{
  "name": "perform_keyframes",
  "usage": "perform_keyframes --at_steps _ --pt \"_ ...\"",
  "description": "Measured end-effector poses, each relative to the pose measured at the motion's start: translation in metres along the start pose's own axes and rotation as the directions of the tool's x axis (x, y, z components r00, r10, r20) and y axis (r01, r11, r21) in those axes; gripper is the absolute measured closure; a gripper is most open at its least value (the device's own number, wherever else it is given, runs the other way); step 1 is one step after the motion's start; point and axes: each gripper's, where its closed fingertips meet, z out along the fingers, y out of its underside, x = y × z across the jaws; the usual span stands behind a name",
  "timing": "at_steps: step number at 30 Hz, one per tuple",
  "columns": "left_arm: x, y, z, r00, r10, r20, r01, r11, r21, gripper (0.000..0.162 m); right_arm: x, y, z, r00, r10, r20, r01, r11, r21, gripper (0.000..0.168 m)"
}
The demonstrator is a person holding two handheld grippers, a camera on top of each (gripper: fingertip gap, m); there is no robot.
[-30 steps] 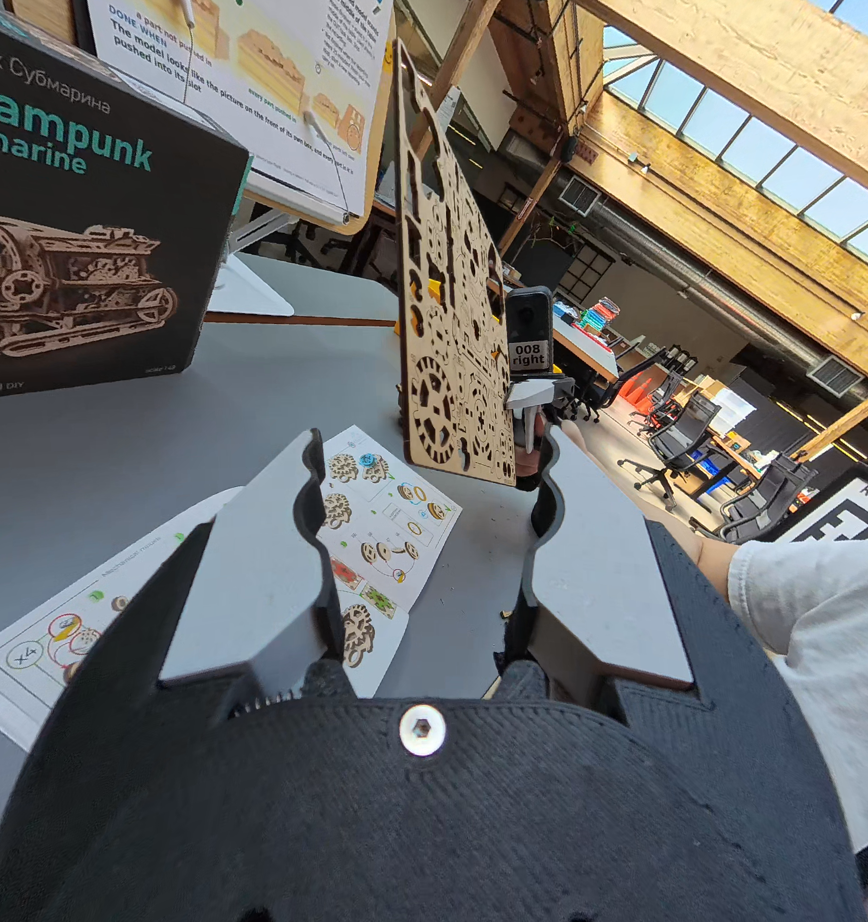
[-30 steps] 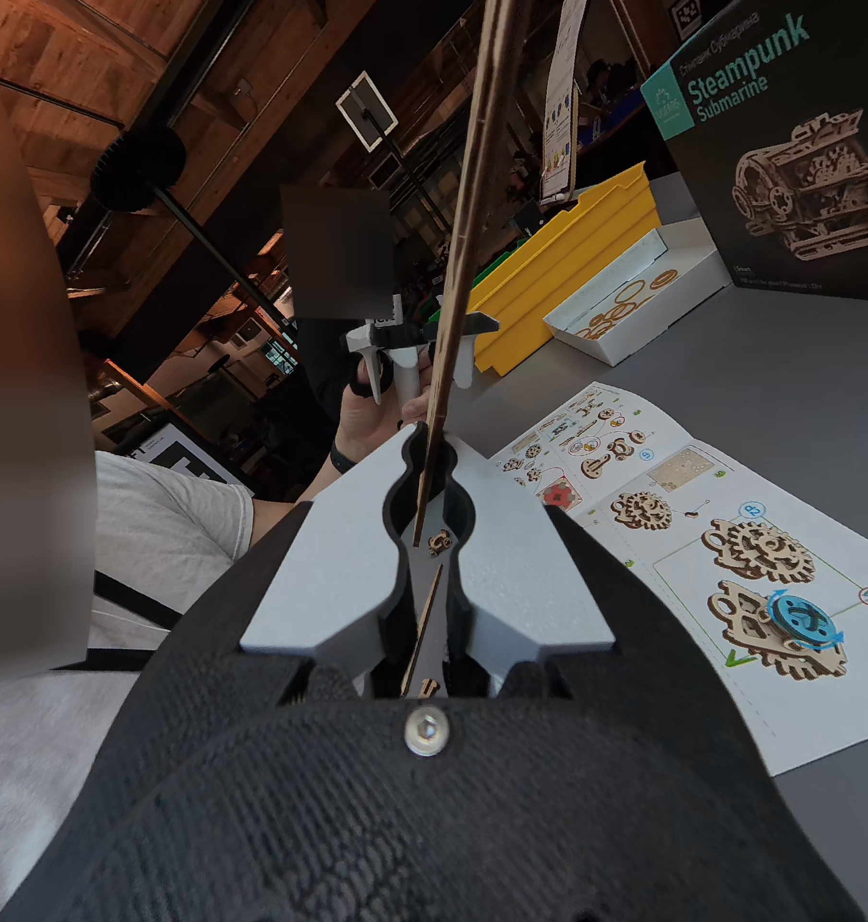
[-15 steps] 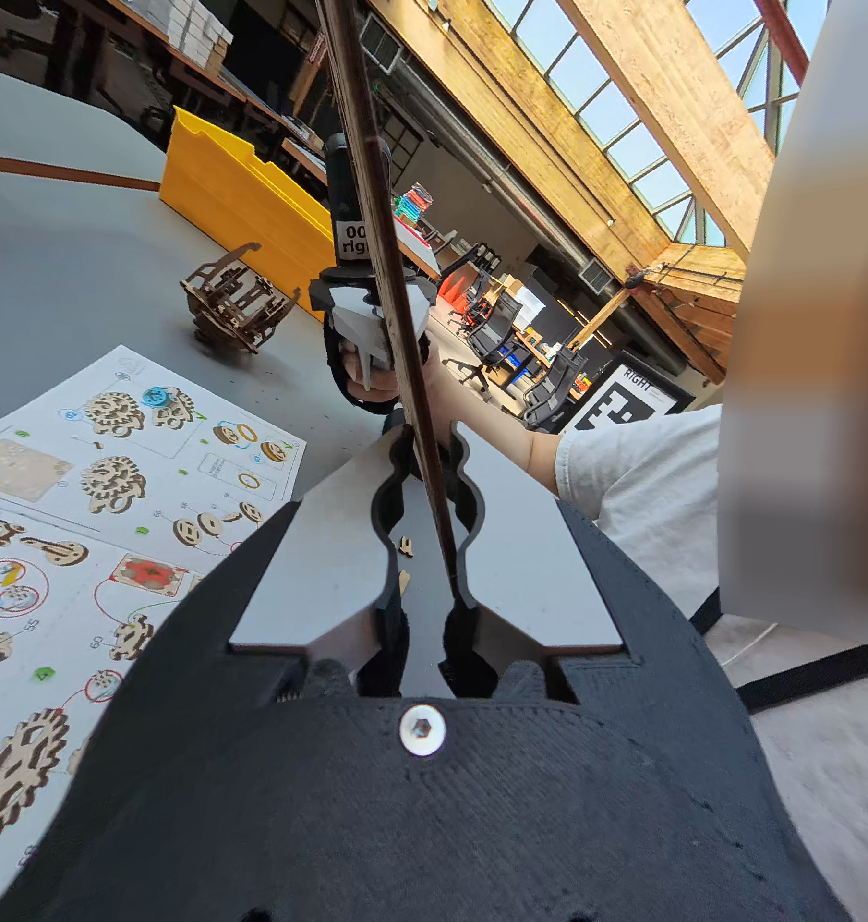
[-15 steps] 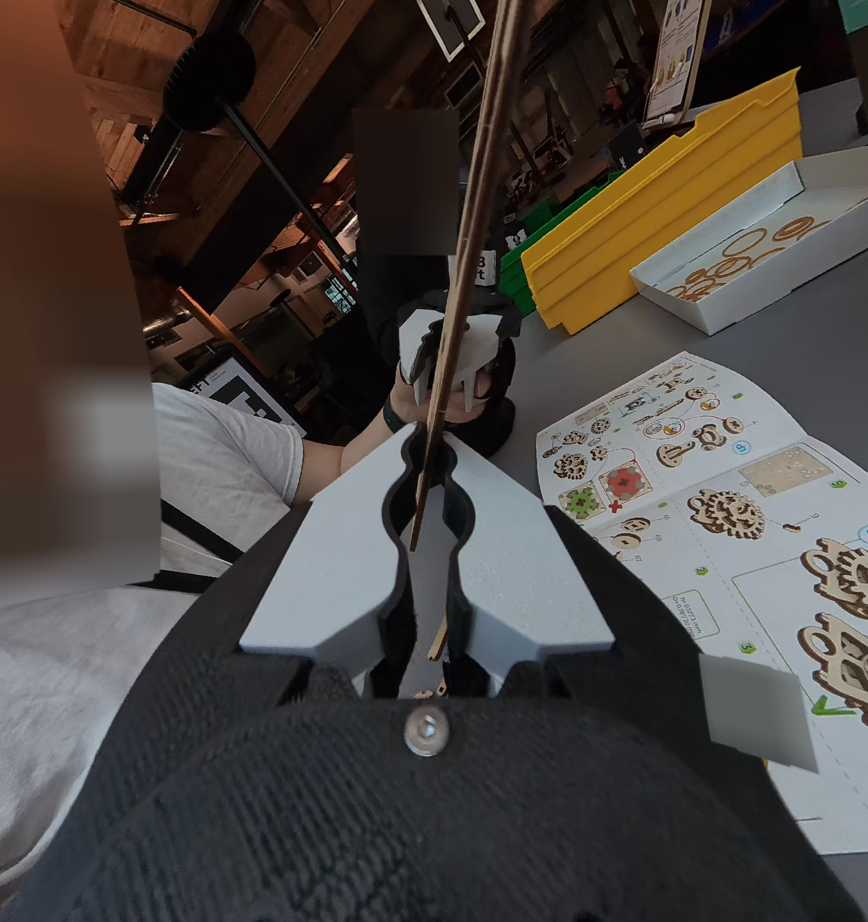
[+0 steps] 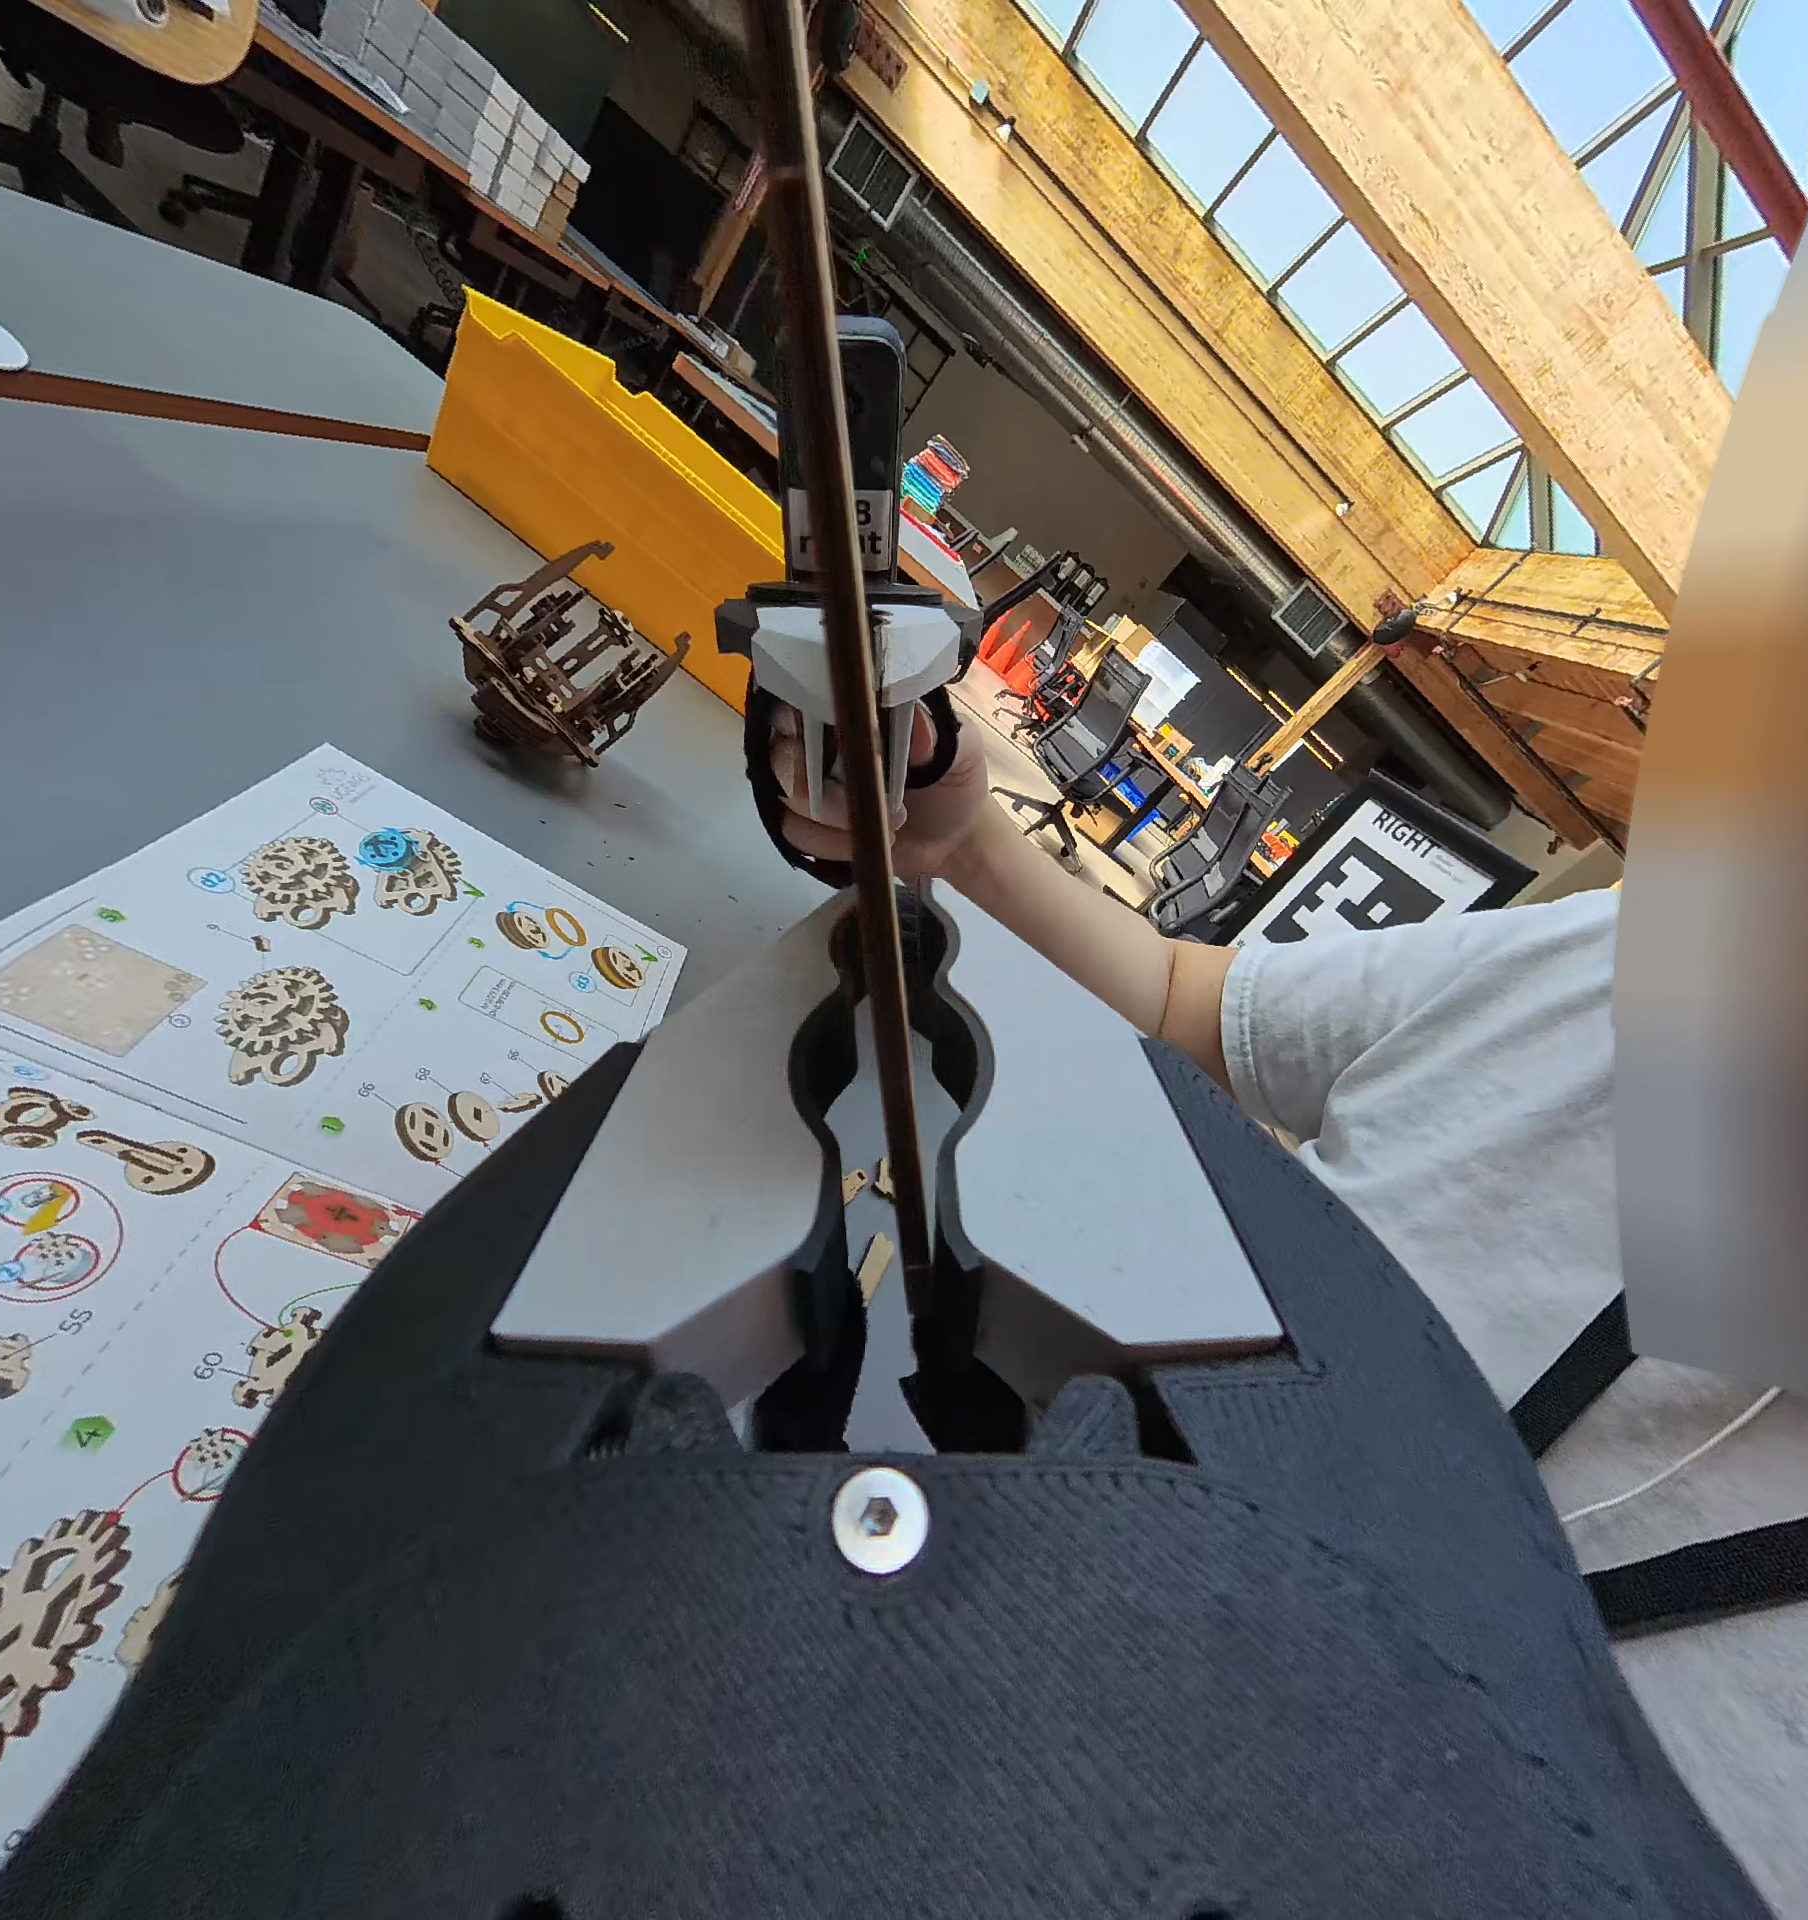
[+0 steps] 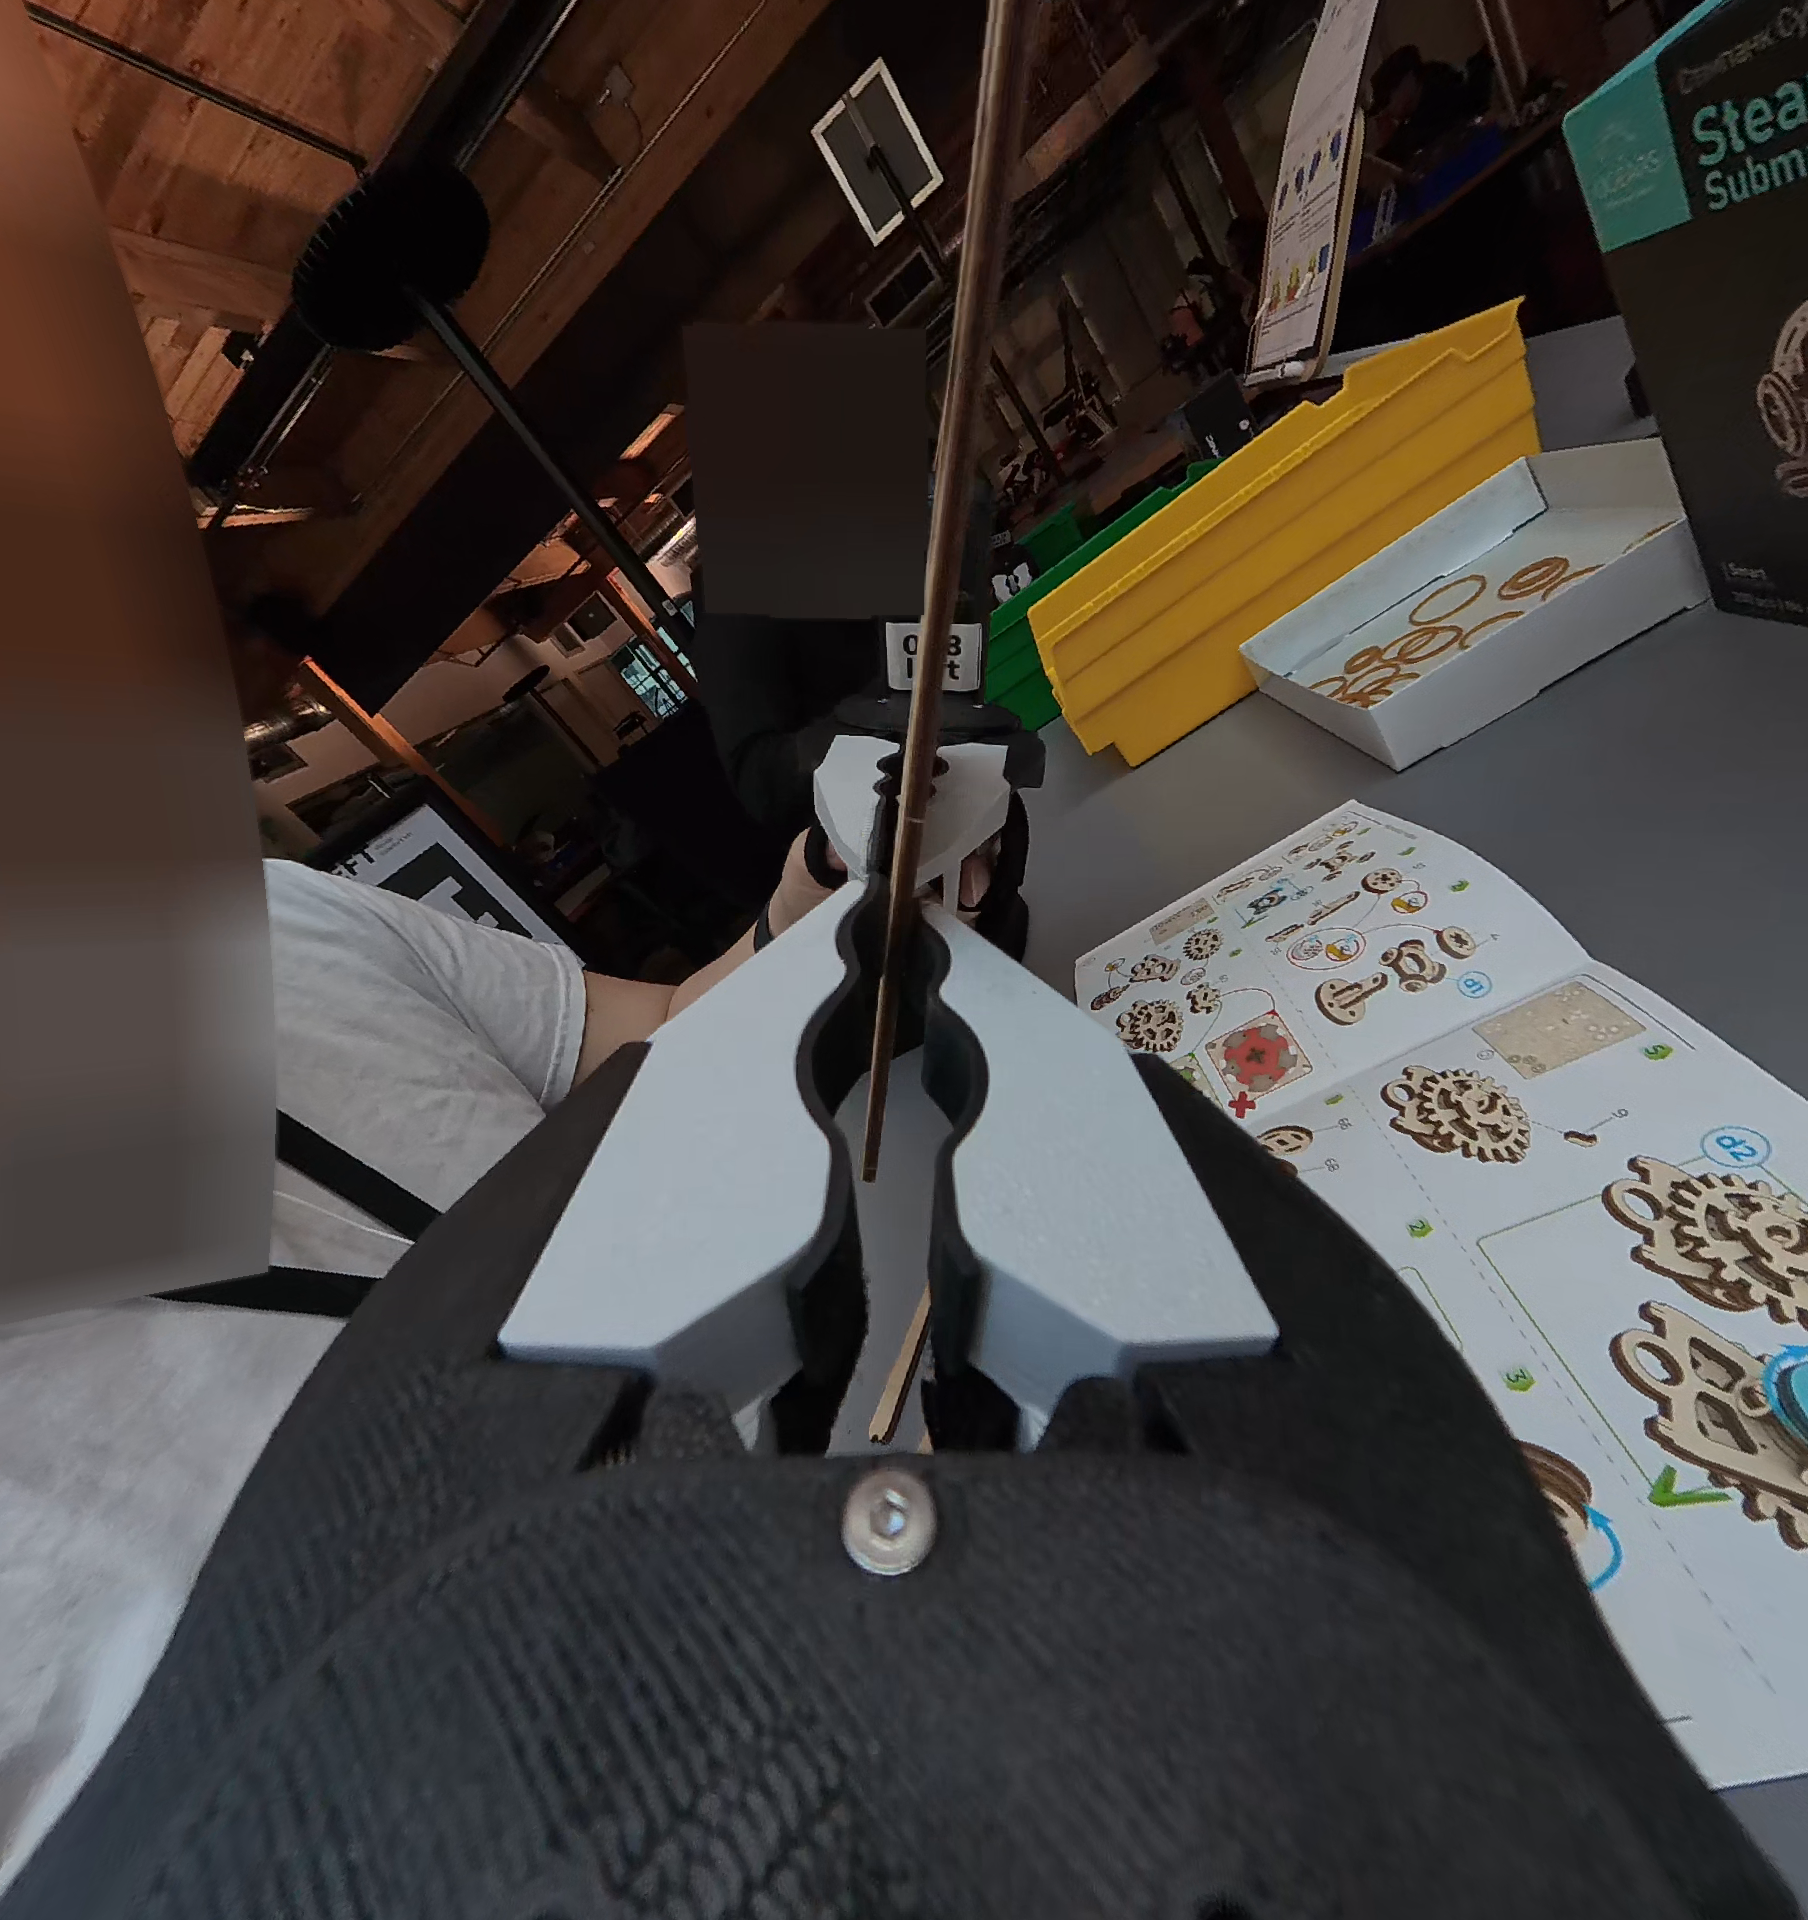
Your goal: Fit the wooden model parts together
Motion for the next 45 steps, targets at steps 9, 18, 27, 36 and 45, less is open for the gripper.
perform_keyframes --at_steps 9,18,27,36,45 --pt "-0.003 -0.001 -0.003 1.000 0.007 0.026 -0.007 1.000 -0.006 0.161 0.001 -0.001 0.000 1.000 0.007 -0.005 -0.007 1.000 0.007 0.168" --pt "0.000 -0.001 -0.003 1.000 -0.015 -0.012 0.015 1.000 0.004 0.159 0.000 -0.002 -0.001 1.000 0.010 -0.004 -0.010 1.000 0.011 0.168" --pt "-0.002 -0.003 -0.006 1.000 -0.017 -0.002 0.017 1.000 0.008 0.161 0.000 -0.004 -0.003 1.000 0.009 -0.008 -0.009 1.000 0.020 0.168" --pt "-0.019 -0.013 -0.011 0.991 -0.022 0.130 0.007 0.993 0.114 0.162 0.009 -0.008 0.014 0.993 0.003 -0.122 0.011 0.993 0.113 0.122" --pt "-0.025 -0.005 0.003 0.975 0.030 0.219 -0.052 0.994 0.098 0.162 0.037 0.017 0.034 0.954 0.107 -0.282 -0.076 0.990 0.119 0.121"
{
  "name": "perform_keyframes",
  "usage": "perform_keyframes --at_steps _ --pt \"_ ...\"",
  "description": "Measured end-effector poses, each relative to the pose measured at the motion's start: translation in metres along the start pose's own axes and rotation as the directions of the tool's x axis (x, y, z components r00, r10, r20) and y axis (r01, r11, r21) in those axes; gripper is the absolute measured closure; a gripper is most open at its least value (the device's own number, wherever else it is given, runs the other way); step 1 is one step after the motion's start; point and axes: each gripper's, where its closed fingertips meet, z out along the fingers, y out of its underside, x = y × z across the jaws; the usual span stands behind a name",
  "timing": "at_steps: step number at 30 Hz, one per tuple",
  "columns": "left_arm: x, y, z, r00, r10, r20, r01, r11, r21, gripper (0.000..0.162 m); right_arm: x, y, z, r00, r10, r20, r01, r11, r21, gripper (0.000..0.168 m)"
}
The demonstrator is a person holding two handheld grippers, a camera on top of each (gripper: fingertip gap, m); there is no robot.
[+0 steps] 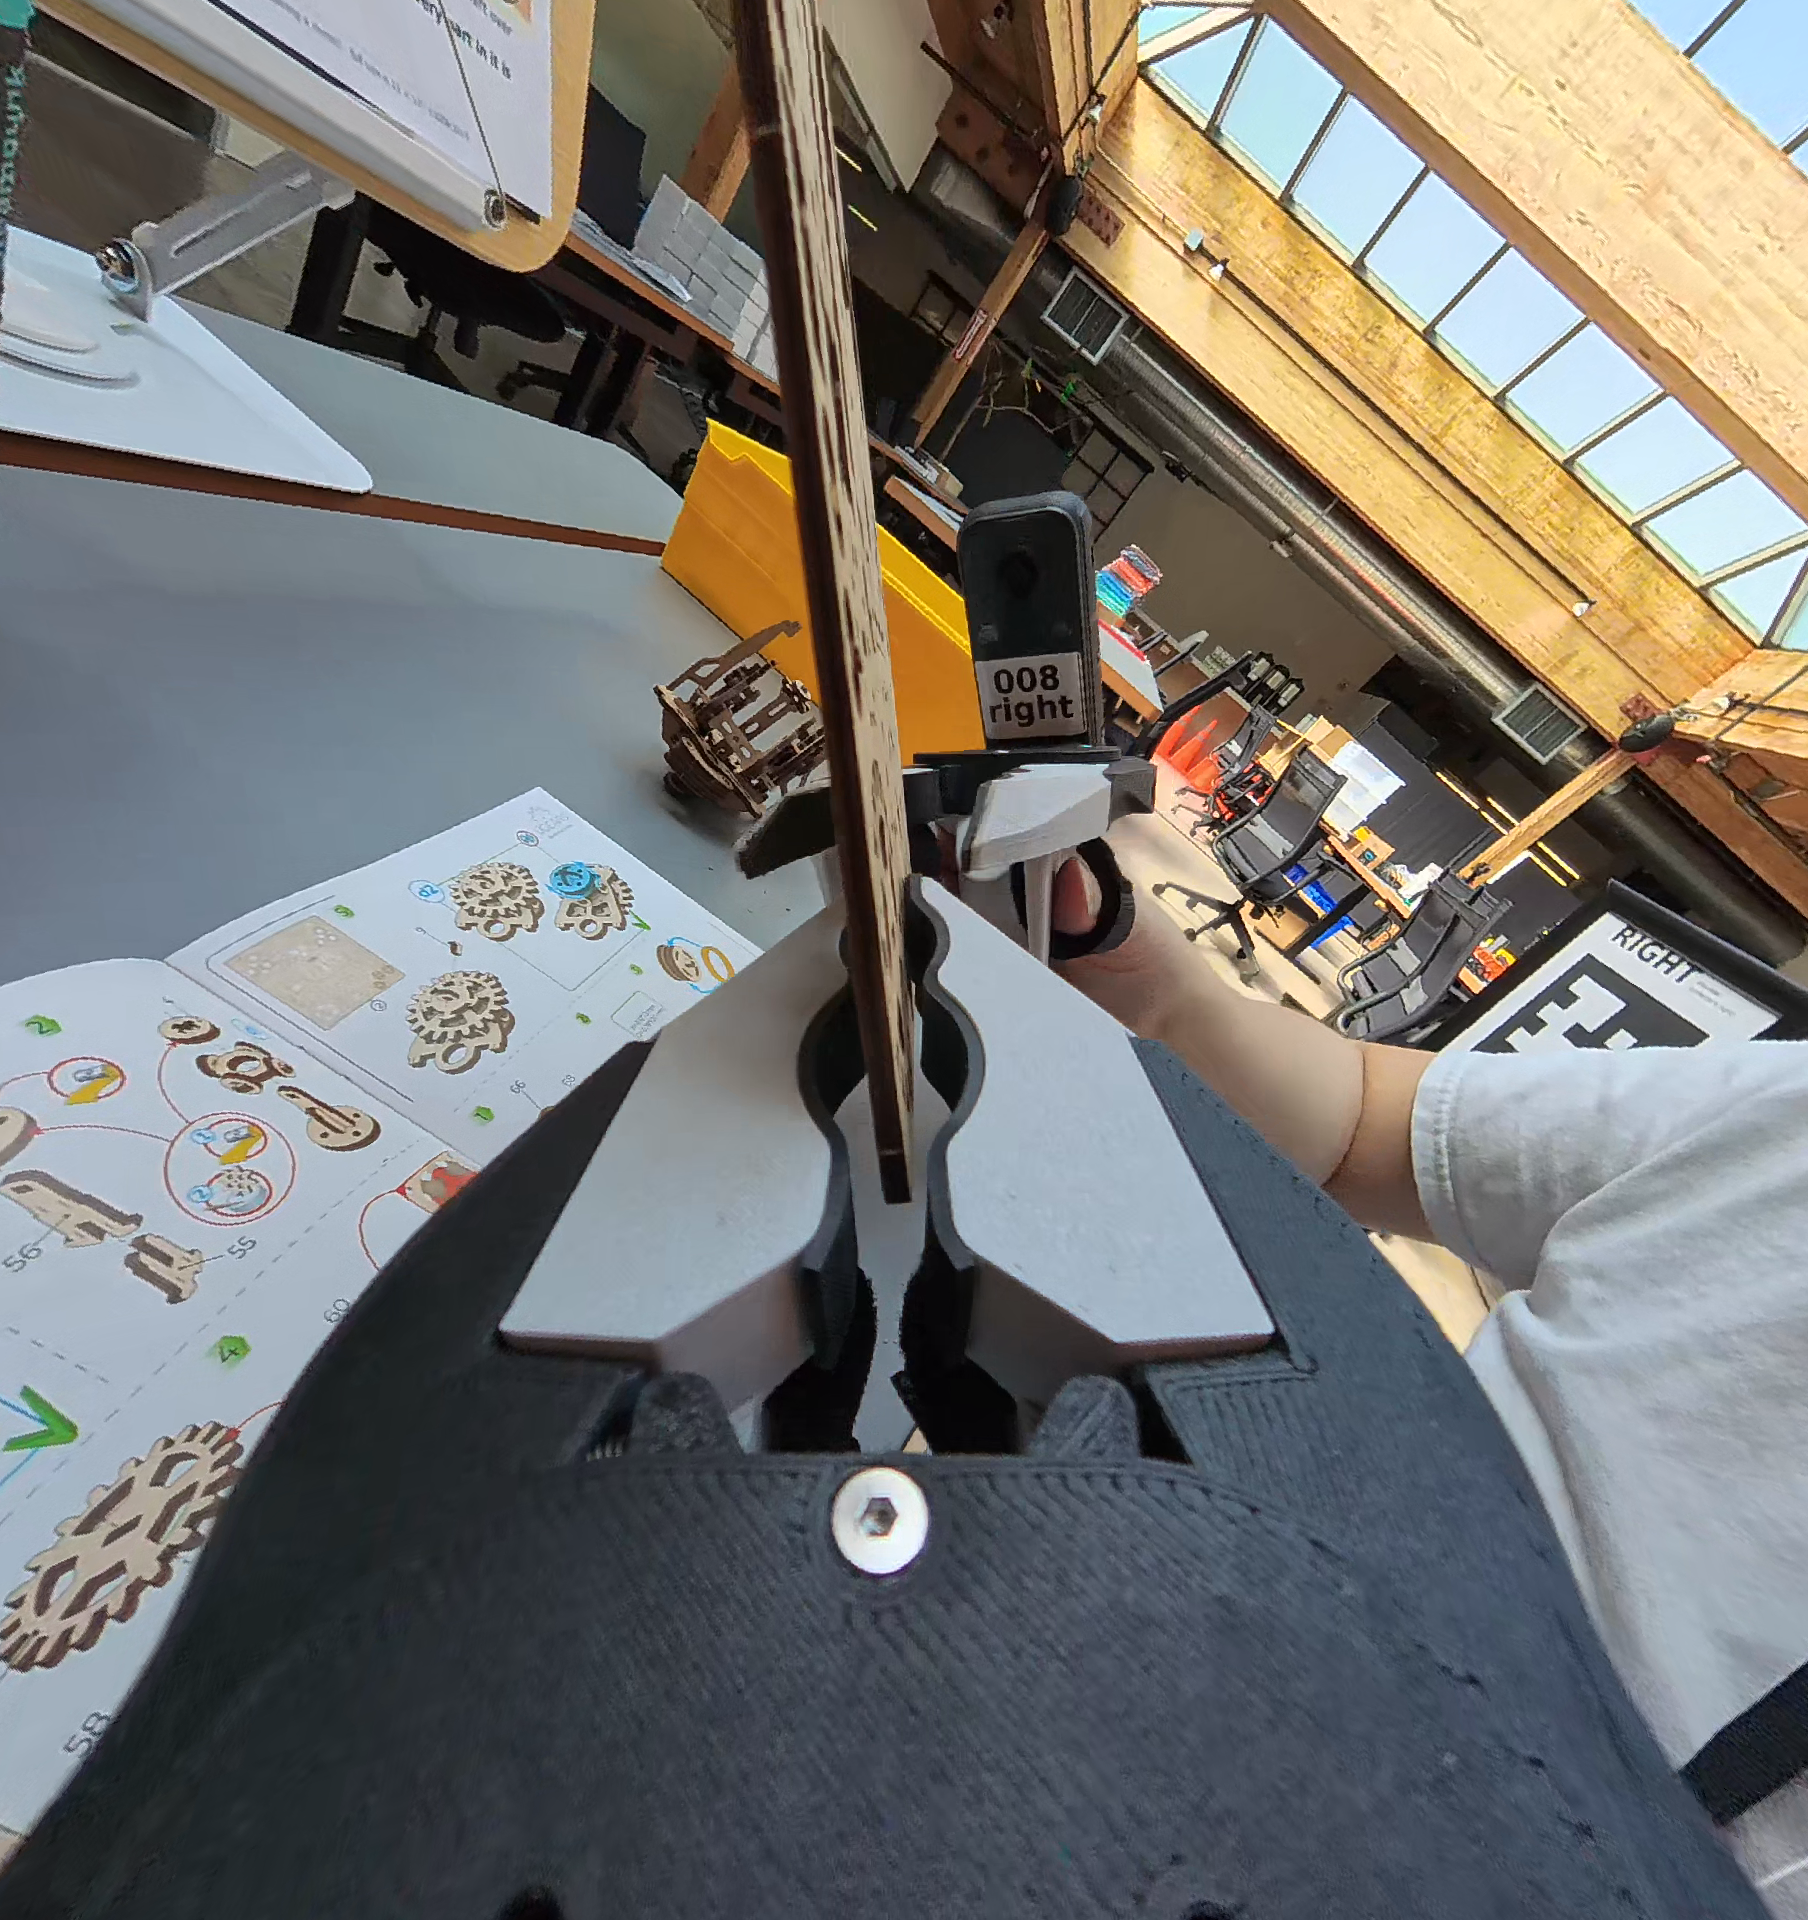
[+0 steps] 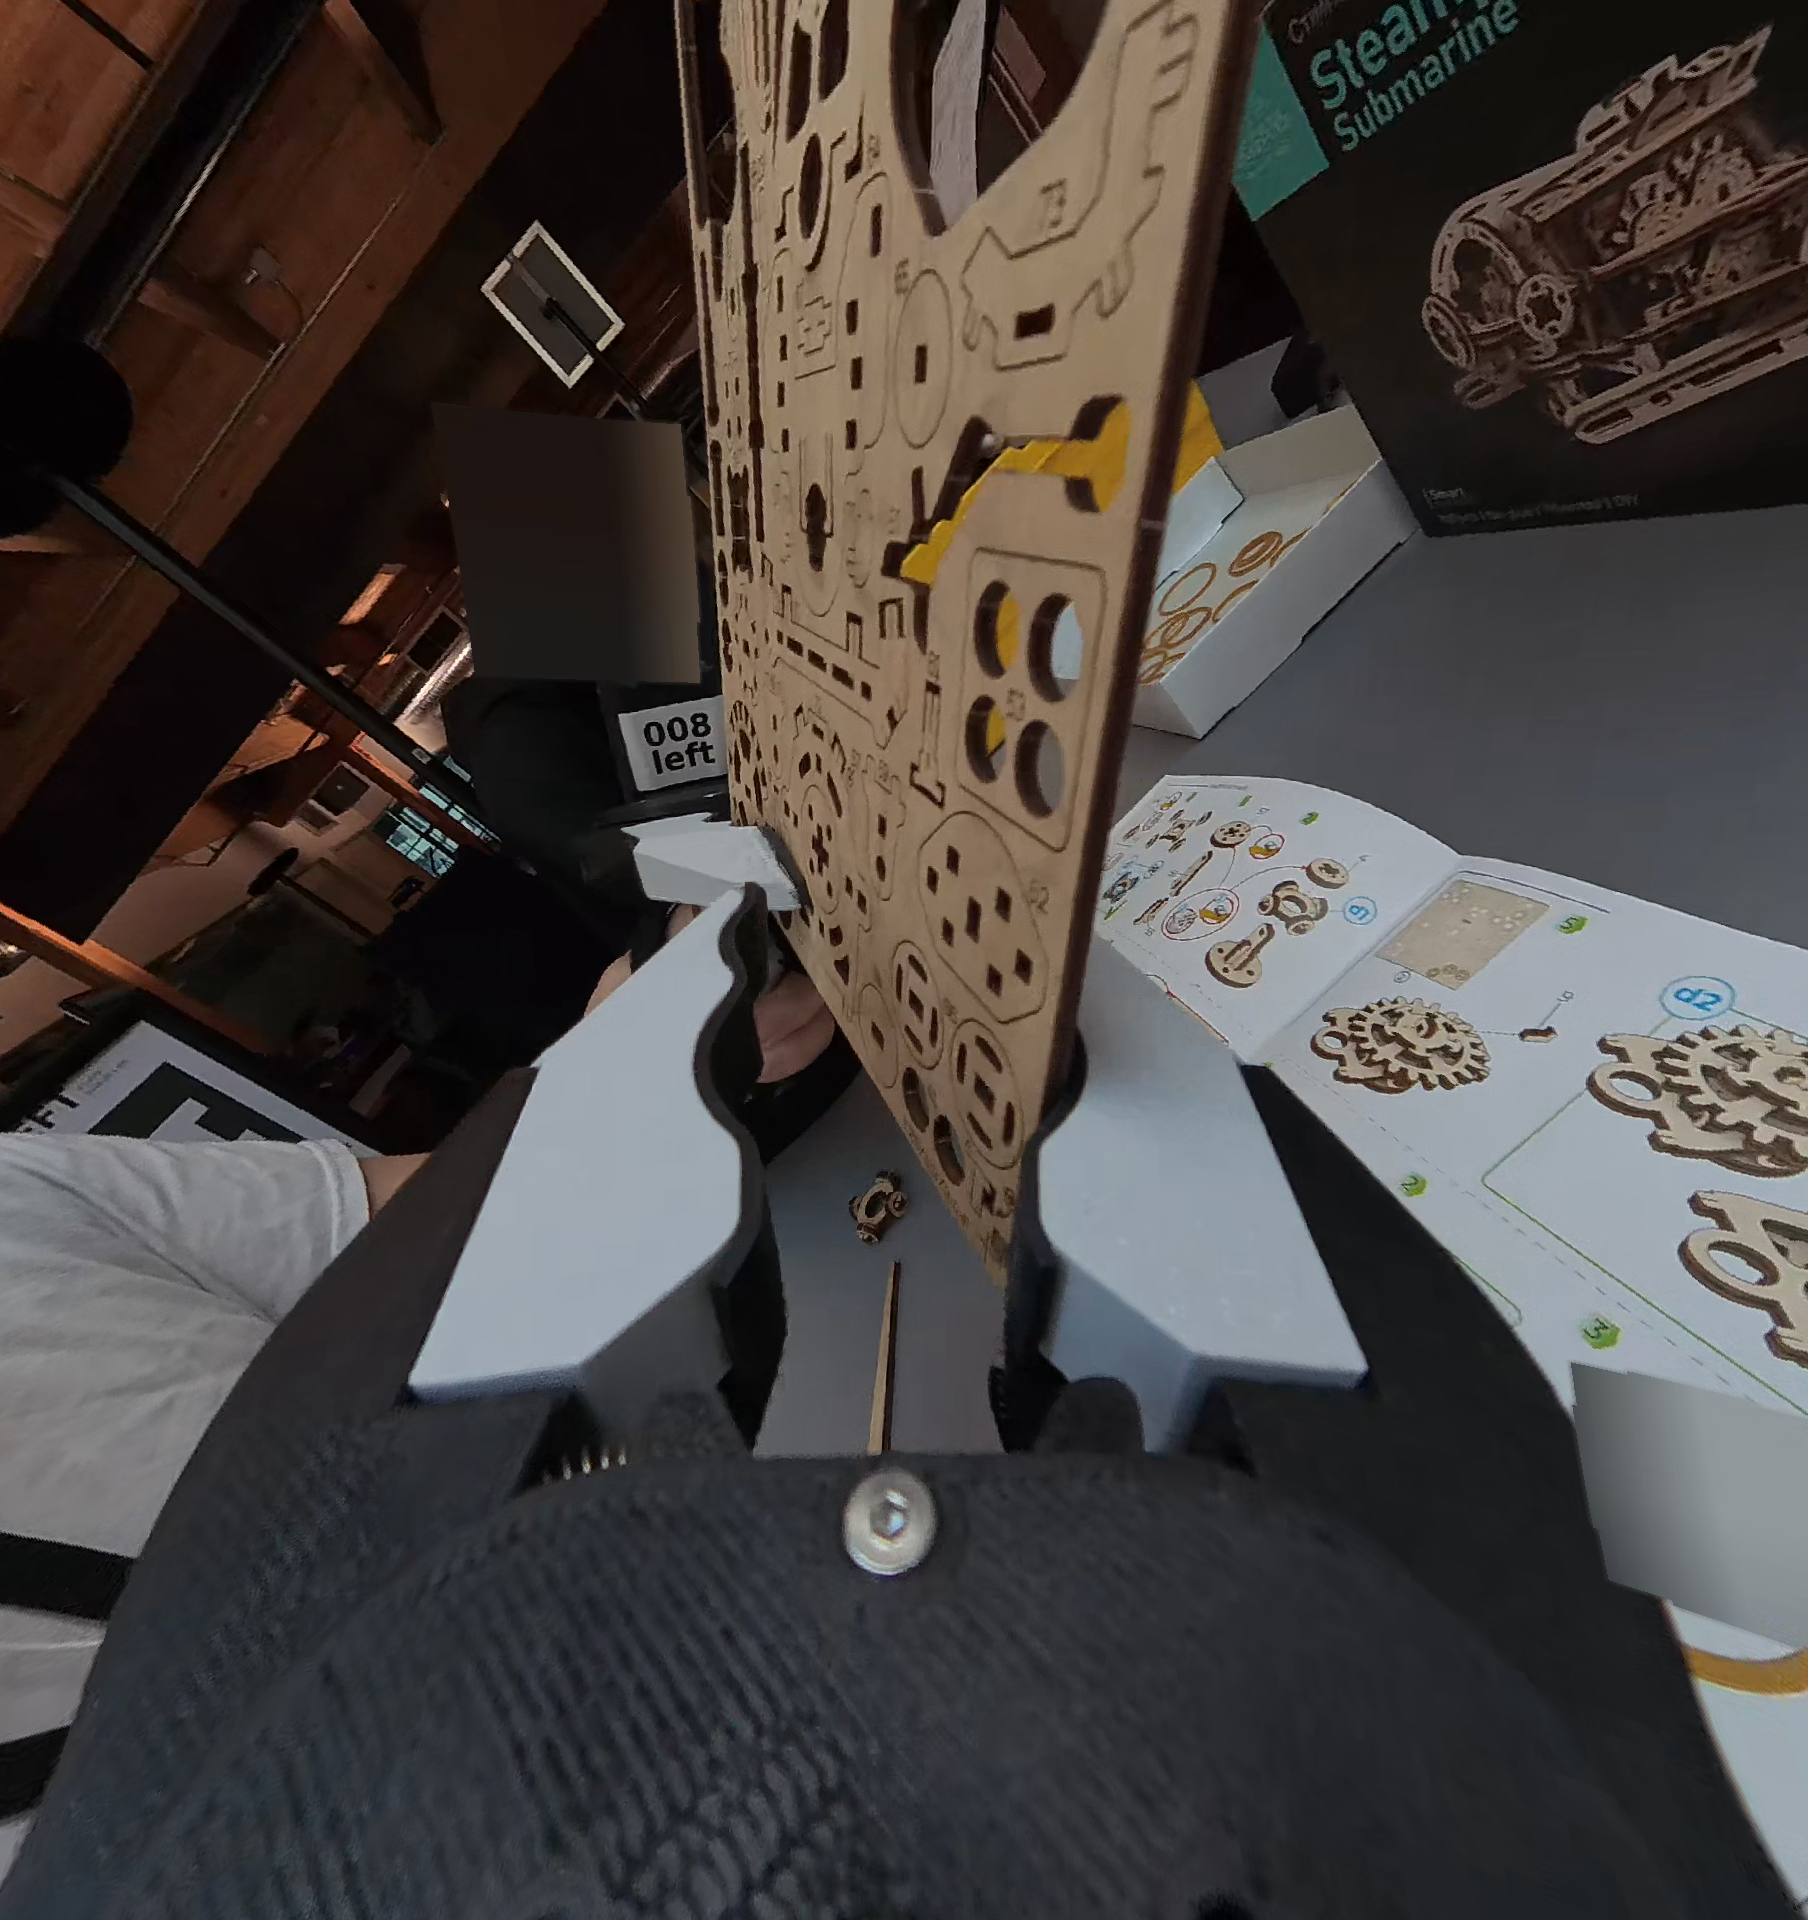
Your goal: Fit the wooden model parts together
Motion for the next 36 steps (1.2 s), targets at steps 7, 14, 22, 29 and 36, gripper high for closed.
perform_keyframes --at_steps 7,14,22,29,36 --pt "-0.002 0.003 0.005 0.998 0.039 0.045 -0.039 0.999 -0.001 0.162 0.010 -0.004 -0.001 0.999 0.039 -0.030 -0.038 0.999 0.033 0.123" --pt "-0.005 0.005 0.006 0.995 0.068 0.077 -0.067 0.998 -0.015 0.162 0.017 -0.001 0.000 0.998 0.047 -0.045 -0.046 0.999 0.022 0.123" --pt "-0.006 0.006 0.006 0.994 0.069 0.090 -0.069 0.998 -0.007 0.161 0.018 -0.001 0.000 0.997 0.032 -0.064 -0.030 0.999 0.026 0.124" --pt "-0.009 -0.034 -0.017 0.996 0.014 0.087 -0.033 0.973 0.226 0.162 0.001 -0.021 -0.009 0.968 0.213 0.131 -0.237 0.947 0.216 0.113" --pt "-0.009 -0.040 -0.023 0.996 -0.020 0.084 -0.008 0.947 0.322 0.161 -0.025 -0.027 0.020 0.912 0.306 0.272 -0.394 0.837 0.380 0.129"
